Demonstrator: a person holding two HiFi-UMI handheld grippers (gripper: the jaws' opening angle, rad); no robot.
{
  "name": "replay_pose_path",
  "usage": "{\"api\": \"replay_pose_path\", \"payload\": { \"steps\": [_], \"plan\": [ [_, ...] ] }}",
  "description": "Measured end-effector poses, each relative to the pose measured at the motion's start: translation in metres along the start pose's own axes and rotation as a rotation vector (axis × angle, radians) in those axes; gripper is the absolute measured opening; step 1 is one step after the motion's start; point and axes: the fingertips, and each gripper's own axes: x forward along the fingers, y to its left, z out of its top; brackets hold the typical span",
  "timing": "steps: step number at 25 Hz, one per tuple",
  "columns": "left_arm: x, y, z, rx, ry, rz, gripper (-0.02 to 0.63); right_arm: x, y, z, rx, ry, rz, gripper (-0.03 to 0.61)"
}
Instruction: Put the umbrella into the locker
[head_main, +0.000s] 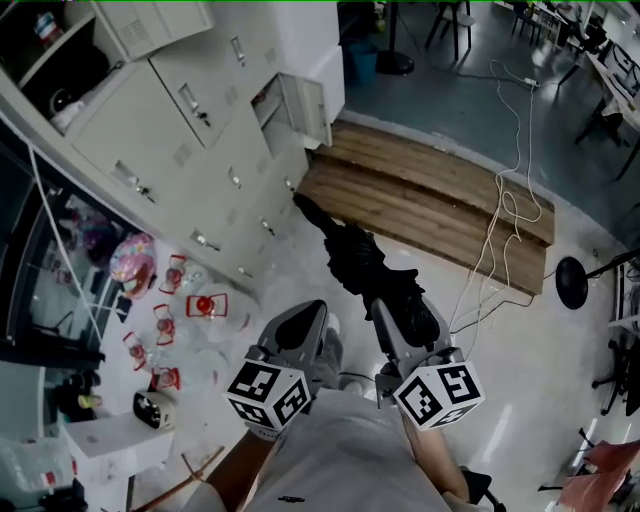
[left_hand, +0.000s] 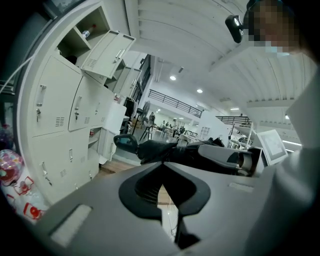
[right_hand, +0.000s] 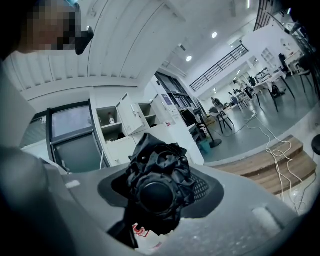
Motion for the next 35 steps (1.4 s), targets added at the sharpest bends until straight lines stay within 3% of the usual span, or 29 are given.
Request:
{"api": "replay_pose_path", "payload": {
  "steps": [17,27,35],
  "plan": [
    [0.162,0.075,0.089,0.024,0.055,-0.192,0.018,0.153,-0.054,0.073,-0.005,-0.044,-0.138,0.241],
    [0.209,0.151,0.120,0.017,0.046,-0.207,0.018,0.246,-0.061,0.081,-0.018,-0.044,-0.154,0.241],
    [0.226,0.179,0.139,0.011,0.030,-0.169,0.018,0.283,-0.071,0.080,0.011,-0.017,-0.144,0.241]
  ]
}}
